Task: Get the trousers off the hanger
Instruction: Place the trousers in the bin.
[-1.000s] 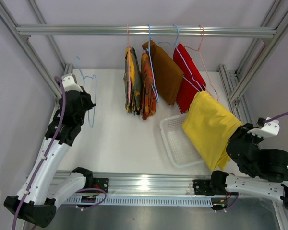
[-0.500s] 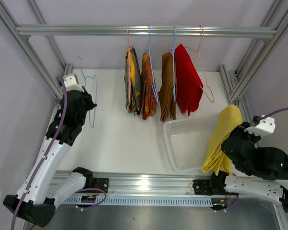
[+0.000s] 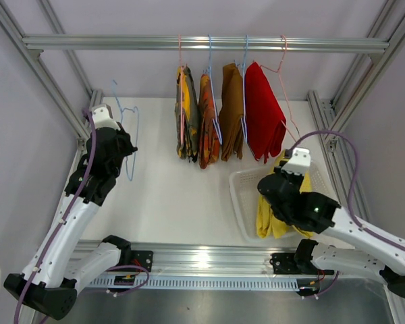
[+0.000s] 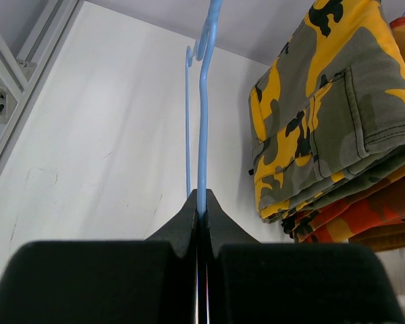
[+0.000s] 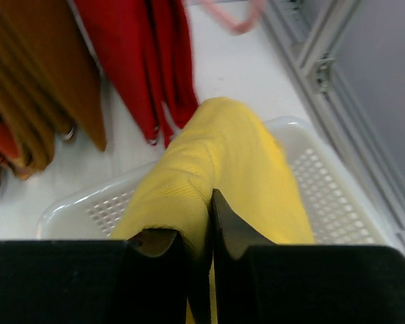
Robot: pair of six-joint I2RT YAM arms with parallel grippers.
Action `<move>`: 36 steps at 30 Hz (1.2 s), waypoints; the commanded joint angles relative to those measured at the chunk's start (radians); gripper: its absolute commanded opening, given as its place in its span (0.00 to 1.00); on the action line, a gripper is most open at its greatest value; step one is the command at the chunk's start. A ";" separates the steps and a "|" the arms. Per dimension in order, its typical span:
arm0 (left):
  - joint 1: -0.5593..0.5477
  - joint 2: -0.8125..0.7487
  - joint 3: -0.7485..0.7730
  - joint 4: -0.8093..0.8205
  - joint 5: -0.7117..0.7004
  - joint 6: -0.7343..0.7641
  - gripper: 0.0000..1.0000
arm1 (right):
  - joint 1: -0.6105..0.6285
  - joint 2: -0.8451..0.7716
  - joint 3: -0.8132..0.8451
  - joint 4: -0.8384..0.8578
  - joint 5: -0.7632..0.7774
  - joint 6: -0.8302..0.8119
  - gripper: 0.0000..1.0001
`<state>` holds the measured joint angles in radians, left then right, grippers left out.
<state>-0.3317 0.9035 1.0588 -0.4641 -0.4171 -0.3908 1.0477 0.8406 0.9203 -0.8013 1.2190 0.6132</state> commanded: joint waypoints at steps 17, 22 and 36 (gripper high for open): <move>-0.009 0.000 0.020 0.015 -0.015 0.018 0.00 | 0.038 0.051 -0.061 0.485 -0.349 -0.202 1.00; -0.009 0.000 0.023 0.013 -0.012 0.018 0.01 | 0.069 -0.133 -0.066 0.398 -0.302 -0.196 0.92; -0.009 -0.005 0.023 0.013 -0.012 0.018 0.00 | -0.041 0.079 -0.112 0.281 -0.334 -0.070 0.36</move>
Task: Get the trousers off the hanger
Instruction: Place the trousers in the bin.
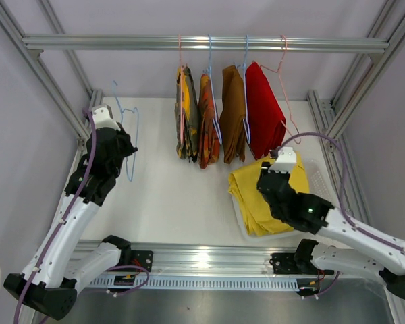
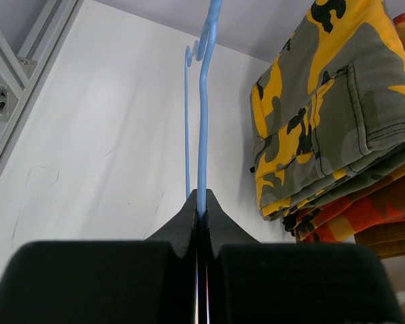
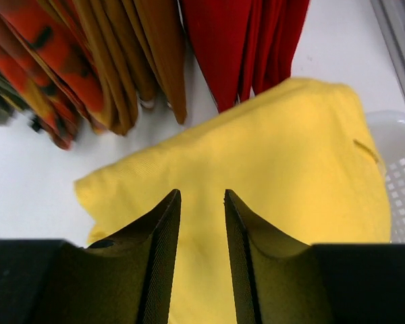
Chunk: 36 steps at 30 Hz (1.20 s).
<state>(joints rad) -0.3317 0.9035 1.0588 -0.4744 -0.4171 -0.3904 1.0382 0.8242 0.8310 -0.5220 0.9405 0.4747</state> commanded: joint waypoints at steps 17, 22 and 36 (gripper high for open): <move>-0.010 -0.009 0.021 0.022 -0.015 0.021 0.00 | -0.167 0.326 -0.268 0.212 -0.322 0.260 0.42; -0.010 -0.009 0.024 0.023 -0.015 0.021 0.00 | -0.208 0.371 -0.297 0.263 -0.381 0.249 0.42; -0.010 -0.008 0.026 0.023 -0.015 0.022 0.00 | -0.191 0.110 -0.156 -0.018 -0.275 0.243 0.44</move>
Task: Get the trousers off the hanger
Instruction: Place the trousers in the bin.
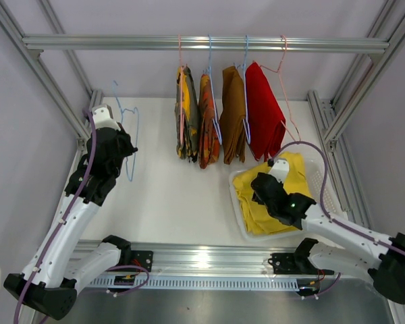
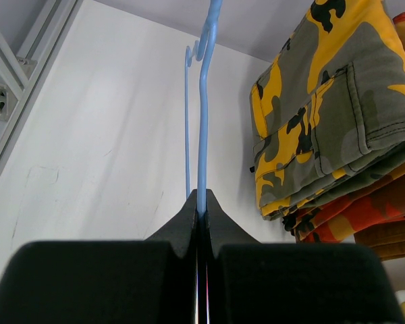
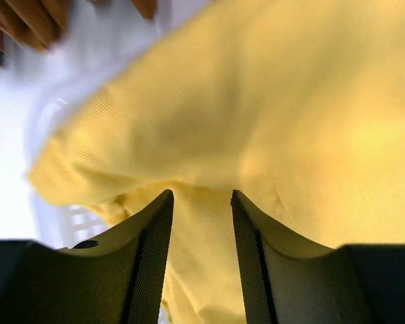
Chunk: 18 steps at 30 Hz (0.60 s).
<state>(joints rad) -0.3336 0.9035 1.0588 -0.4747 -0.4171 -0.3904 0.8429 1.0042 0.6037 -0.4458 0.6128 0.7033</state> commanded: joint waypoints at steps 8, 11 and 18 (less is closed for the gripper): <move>-0.008 -0.012 0.024 0.024 -0.022 0.027 0.00 | -0.064 -0.105 0.054 -0.145 0.108 0.007 0.54; -0.010 -0.011 0.021 0.027 -0.022 0.028 0.00 | -0.122 -0.063 0.015 -0.105 0.099 0.015 0.54; -0.016 -0.012 0.021 0.028 -0.026 0.031 0.00 | -0.306 0.023 -0.088 0.085 -0.057 -0.021 0.57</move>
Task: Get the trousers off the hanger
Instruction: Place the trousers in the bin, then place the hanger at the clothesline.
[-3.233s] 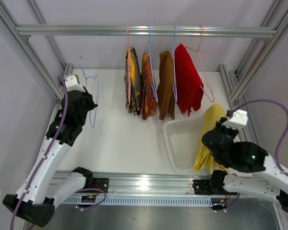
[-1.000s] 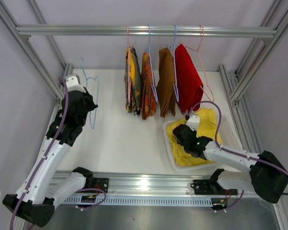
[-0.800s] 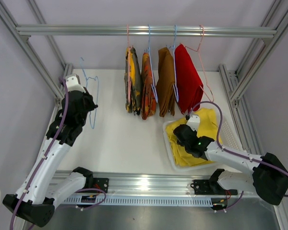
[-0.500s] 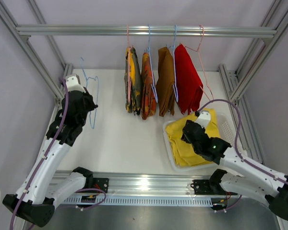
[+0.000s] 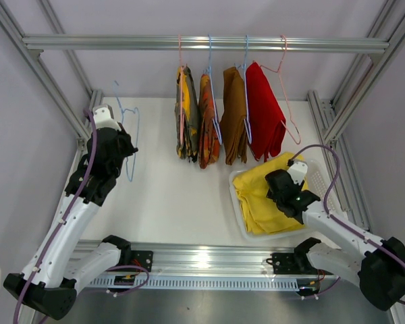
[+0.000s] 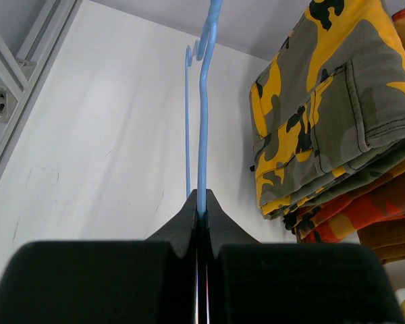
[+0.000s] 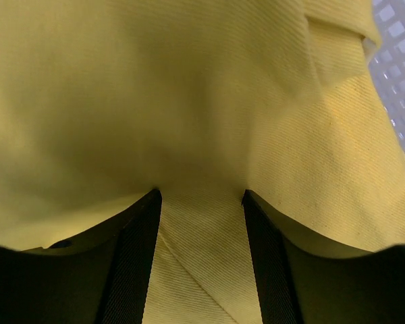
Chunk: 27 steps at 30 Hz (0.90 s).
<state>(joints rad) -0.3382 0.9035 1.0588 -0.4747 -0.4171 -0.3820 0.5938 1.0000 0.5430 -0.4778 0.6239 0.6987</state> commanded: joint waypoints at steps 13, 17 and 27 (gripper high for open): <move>-0.013 -0.026 0.029 0.028 -0.029 0.048 0.01 | -0.074 -0.015 0.055 -0.028 -0.096 0.002 0.63; -0.018 -0.073 0.033 0.047 0.038 0.100 0.00 | -0.065 -0.131 0.101 -0.122 -0.064 0.009 0.67; -0.019 -0.159 0.041 0.079 0.127 0.166 0.00 | -0.061 -0.227 0.061 -0.056 -0.082 -0.083 0.70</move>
<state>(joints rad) -0.3485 0.7681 1.0615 -0.4507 -0.3367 -0.2562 0.5285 0.7582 0.6285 -0.5690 0.5419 0.6540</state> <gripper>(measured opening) 0.008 0.707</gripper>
